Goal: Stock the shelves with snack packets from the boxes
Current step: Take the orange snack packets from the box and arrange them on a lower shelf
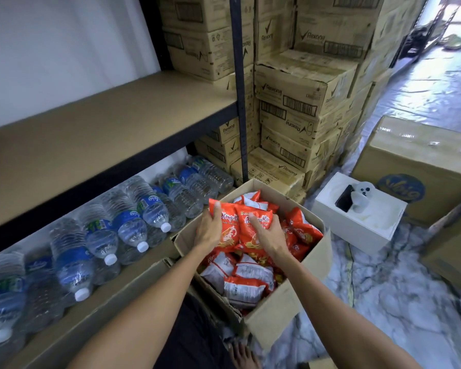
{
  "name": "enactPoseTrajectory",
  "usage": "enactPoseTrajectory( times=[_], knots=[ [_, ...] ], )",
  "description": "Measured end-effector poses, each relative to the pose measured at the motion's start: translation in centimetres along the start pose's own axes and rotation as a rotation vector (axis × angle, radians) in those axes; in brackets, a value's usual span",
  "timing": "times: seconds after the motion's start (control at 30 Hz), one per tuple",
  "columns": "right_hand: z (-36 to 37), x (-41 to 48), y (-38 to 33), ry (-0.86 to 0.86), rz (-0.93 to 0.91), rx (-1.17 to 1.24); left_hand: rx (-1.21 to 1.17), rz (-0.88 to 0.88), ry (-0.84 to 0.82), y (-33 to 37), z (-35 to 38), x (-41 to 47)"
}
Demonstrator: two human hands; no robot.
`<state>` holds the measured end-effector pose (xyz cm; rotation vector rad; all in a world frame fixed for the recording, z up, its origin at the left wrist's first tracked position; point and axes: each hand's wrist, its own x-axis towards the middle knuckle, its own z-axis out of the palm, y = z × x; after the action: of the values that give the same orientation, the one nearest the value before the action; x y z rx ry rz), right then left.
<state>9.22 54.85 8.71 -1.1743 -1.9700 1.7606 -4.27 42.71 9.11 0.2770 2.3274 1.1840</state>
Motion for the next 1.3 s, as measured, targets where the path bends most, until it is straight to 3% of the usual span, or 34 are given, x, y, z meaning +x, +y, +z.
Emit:
enactPoseTrajectory(
  times=[0.13,0.43,0.77,0.93,1.13,1.3],
  knots=[
    [0.6,-1.0,-2.8,0.061,-0.051,-0.015,0.003,0.055,-0.017,-1.0,-2.7,0.4],
    [4.3,-5.4,-10.2,-0.026,-0.233,0.024,-0.077,0.287,0.232,3.4,-12.8,-7.3],
    [11.8,-12.7,-20.7,-0.464,-0.335,0.130,-0.207,0.378,0.506,3.9,-26.8,-15.9],
    [16.0,-16.4,-24.5,-0.585,-0.473,0.030,-0.263,0.409,0.561,2.9,-33.3,-20.0],
    [21.0,-20.5,-27.5,-0.733,-0.584,0.075,-0.301,0.361,0.707,1.1,-40.3,-24.3],
    [26.3,-23.7,-29.8,-0.759,-0.619,0.129,-0.267,0.364,0.849,-1.5,-46.1,-27.4]
  ],
)
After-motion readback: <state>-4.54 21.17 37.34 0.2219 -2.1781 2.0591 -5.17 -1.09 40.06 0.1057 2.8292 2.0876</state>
